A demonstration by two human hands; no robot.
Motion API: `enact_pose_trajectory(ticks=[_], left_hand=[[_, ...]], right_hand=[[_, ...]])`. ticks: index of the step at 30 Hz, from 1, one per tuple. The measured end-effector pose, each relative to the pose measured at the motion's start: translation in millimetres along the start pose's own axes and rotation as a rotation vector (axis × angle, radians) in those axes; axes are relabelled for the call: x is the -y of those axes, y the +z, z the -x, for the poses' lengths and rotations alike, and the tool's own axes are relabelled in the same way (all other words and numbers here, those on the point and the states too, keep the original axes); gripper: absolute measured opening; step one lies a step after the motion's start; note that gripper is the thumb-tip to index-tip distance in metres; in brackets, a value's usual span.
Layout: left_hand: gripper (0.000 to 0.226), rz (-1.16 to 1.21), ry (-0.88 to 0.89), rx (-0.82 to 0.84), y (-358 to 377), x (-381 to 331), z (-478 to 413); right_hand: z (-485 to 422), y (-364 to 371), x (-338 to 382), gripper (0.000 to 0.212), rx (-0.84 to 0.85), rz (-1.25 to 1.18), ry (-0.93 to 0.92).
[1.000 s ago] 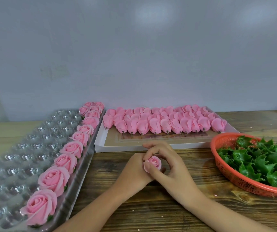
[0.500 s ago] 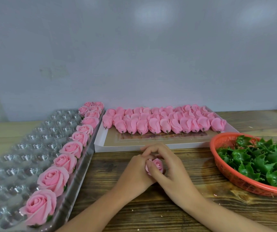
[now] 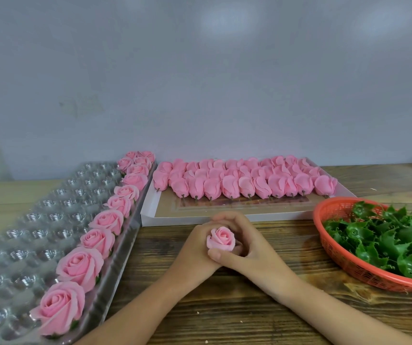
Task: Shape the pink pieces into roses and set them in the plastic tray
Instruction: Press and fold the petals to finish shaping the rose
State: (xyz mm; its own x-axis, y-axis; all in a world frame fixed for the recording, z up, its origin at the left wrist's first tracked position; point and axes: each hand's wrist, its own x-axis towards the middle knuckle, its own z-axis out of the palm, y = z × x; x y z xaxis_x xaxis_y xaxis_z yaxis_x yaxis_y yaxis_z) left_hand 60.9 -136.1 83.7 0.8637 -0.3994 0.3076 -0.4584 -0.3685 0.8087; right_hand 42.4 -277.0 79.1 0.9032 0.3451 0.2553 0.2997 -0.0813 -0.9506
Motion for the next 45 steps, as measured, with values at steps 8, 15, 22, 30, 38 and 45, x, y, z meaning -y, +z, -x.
enact_pose_trajectory(ticks=[8, 15, 22, 30, 38, 45], left_hand=[[0.055, 0.051, -0.090, 0.006, -1.2, 0.0, -1.2], [0.049, 0.166, -0.209, -0.135, 3.3, 8.7, 2.2], [0.009, 0.017, -0.145, -0.026, 3.3, -1.0, -2.0], [0.031, -0.086, -0.084, 0.072, 3.7, -5.4, -3.2], [0.014, -0.041, -0.101, 0.076, 4.3, -7.6, -3.3], [0.021, 0.082, -0.092, -0.026, 4.5, -0.3, -1.3]], right_hand=[[-4.4, -9.6, 2.3, 0.044, 0.127, -0.288, 0.055], [-8.0, -15.2, 1.3, 0.049, 0.222, -0.448, 0.081], [-5.0, -11.0, 4.0, 0.032, 0.030, -0.350, -0.033], [0.9, -3.3, 2.3, 0.012, -0.067, 0.076, -0.231], [0.7, -3.0, 1.3, 0.021, -0.067, 0.101, -0.183], [1.0, -2.8, 0.4, 0.023, -0.174, 0.088, -0.283]])
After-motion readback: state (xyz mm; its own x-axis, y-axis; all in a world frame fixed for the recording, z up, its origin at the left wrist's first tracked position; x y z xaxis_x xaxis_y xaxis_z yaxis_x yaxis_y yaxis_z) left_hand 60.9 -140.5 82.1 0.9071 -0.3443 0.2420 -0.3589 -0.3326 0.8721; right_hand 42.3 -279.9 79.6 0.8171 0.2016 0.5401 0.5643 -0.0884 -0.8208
